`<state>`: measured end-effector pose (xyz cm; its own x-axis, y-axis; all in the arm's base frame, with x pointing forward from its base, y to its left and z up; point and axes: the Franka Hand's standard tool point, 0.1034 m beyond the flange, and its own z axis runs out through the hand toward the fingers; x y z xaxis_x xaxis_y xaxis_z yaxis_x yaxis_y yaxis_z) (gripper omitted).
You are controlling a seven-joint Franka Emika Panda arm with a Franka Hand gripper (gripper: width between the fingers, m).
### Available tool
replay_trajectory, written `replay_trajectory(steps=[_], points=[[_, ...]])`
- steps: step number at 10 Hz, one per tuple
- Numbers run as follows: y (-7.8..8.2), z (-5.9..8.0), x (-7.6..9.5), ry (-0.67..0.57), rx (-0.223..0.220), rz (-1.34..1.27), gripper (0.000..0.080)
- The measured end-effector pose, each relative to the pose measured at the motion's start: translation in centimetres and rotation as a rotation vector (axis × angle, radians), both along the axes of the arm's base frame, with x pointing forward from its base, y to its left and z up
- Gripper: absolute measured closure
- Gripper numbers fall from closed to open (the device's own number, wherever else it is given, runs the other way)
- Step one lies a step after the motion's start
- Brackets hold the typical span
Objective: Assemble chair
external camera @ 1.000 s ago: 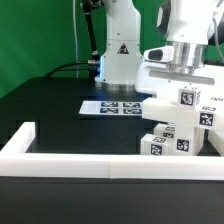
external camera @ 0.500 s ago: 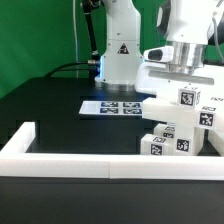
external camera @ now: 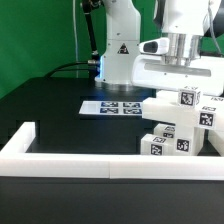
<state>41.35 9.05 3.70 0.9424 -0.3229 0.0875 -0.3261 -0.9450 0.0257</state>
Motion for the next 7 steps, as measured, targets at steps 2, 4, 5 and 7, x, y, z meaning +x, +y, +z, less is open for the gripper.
replay_trajectory(steps=[2,4,5,7], points=[[-0.5,2.0,0.6,0.015,0.035,-0.007,0.0512],[-0.8,3.3,1.1,0.018,0.058,-0.021,0.0512],[-1.0,4.2,1.3,0.023,0.073,-0.028,0.0512],[-0.8,6.3,2.2,0.041,0.1,-0.053,0.0512]])
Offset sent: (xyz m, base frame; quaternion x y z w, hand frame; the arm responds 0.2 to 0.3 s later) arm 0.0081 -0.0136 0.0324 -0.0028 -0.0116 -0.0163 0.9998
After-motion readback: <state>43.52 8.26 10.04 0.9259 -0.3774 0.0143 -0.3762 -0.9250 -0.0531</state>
